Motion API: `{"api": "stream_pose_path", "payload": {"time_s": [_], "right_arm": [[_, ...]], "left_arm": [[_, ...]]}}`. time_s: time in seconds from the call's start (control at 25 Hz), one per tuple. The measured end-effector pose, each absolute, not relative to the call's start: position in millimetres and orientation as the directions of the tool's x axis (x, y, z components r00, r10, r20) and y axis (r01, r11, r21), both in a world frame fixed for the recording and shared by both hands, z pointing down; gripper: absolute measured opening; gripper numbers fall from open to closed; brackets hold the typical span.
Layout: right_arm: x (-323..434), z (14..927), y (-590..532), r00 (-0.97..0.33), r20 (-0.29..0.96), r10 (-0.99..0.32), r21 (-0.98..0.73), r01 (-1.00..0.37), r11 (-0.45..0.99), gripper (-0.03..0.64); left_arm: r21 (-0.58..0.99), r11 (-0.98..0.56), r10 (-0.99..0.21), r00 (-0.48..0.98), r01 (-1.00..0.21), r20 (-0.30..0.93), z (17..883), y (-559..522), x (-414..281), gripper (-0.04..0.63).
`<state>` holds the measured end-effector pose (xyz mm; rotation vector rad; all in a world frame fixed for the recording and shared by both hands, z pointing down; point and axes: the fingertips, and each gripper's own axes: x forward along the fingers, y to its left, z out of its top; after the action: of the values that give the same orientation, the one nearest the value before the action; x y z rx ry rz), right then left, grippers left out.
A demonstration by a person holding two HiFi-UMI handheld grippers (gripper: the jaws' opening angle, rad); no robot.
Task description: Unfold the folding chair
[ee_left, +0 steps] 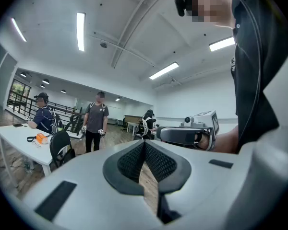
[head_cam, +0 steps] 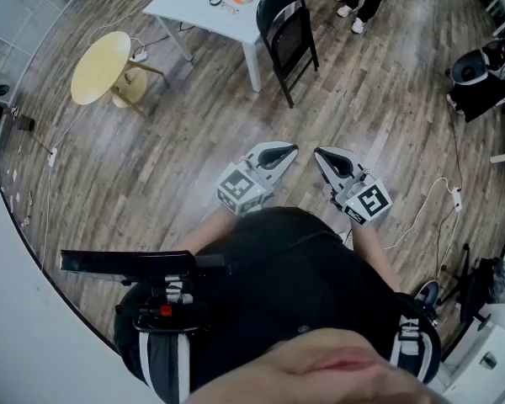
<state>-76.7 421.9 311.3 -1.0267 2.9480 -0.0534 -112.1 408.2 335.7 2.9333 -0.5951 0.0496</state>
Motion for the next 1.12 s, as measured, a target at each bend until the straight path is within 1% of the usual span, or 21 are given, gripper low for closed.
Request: {"api": "stream_pose_path", "payload": {"time_s": [0.36,0.52,1.12], "right_arm": [[-87,314,422,-0.789,0.002,-0.614,-0.038,-0.614,0.788,0.008],[-92,316,426,-0.796,0.007,-0.605,-0.052,-0.604,0.795,0.008],[-127,323,424,-0.803,0.010,-0.596,-0.094,-0.594,0.799,0.008]], "left_arm": [[0.138,-0.907,-0.391,0.917,-0.398,0.080,341,411,-120,-0.006],[0.142,-0.902,-0.402,0.913,-0.408,0.066,338,414,-126,-0.005],[0.182,-0.875,-0.445,0.893,-0.449,0.065,344,412,-164,-0.006]]}}
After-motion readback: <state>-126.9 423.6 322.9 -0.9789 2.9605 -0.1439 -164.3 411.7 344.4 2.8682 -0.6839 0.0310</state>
